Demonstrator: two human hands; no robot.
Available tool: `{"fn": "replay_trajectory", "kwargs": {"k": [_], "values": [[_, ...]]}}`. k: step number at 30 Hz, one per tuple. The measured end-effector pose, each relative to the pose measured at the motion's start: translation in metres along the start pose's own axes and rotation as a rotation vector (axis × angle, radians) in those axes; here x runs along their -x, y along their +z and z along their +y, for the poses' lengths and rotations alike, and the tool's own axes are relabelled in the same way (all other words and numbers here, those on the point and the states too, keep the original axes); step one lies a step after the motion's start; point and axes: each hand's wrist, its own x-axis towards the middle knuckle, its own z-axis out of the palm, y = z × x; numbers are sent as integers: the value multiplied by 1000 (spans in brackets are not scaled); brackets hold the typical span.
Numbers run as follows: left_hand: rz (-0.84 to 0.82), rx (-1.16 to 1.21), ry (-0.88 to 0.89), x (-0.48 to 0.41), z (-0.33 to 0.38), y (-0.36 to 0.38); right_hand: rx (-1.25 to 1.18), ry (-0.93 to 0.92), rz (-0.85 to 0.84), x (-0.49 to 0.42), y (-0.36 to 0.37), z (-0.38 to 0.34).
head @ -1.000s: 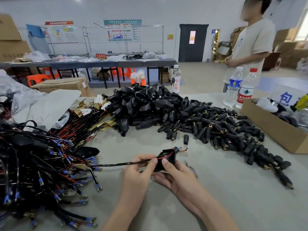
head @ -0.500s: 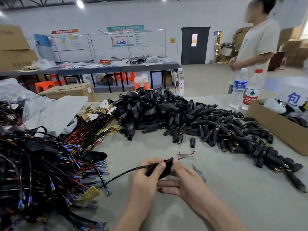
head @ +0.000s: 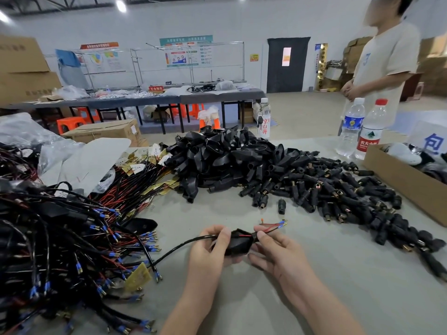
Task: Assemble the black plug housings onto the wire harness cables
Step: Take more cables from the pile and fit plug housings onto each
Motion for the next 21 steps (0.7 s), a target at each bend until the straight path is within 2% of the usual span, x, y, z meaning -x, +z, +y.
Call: {"fn": "replay_trajectory", "kwargs": {"k": [10, 16, 21], "values": [[-20, 380, -114, -7, 2, -2, -135, -38, -12, 2, 6, 0], [25, 437, -146, -9, 7, -6, -150, -129, 108, -3, -6, -8], [46, 490, -192, -11, 7, -10, -282, -197, 214, -8, -21, -23]]}}
